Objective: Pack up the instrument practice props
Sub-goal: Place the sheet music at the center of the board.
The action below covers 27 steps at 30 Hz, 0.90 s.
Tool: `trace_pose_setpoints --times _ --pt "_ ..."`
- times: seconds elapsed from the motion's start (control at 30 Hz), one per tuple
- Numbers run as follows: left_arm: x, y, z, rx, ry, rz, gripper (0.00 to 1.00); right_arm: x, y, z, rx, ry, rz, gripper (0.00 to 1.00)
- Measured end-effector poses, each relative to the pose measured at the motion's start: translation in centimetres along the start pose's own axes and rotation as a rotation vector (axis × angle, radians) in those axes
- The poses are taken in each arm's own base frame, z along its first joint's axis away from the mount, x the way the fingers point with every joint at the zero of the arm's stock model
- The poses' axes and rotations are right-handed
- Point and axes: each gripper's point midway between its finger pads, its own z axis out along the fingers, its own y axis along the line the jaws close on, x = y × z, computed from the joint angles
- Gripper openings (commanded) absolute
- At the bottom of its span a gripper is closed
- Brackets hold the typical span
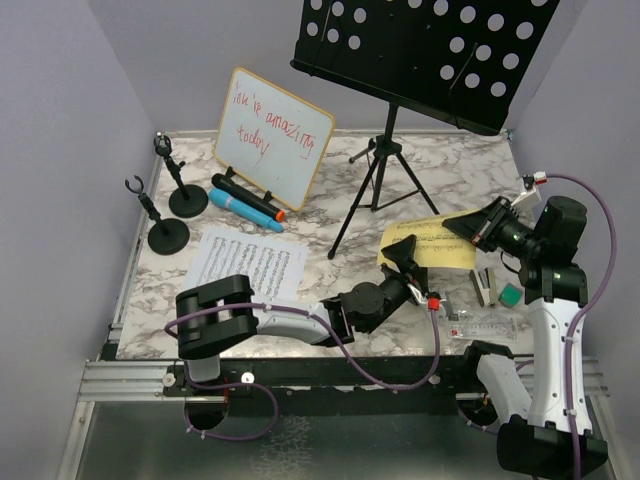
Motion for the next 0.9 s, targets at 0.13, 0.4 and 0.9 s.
trace_pose_setpoints --times 0.13,0.4,0.9 --pt "0.4 0.2 0.3 -0.061 0.004 0.045 0.42 0.1 -0.2 0.1 0.001 0.002 0.003 0.01" --pt "0.2 0.7 0.2 -0.171 -0.016 0.133 0.01 0.5 -0.3 0.0 0.000 0.000 0.012 0.04" --pt "-1.2 5.5 -2.1 -0.255 0.007 0.069 0.00 -1.3 1.8 -1.4 -0.004 -0.064 -0.103 0.89"
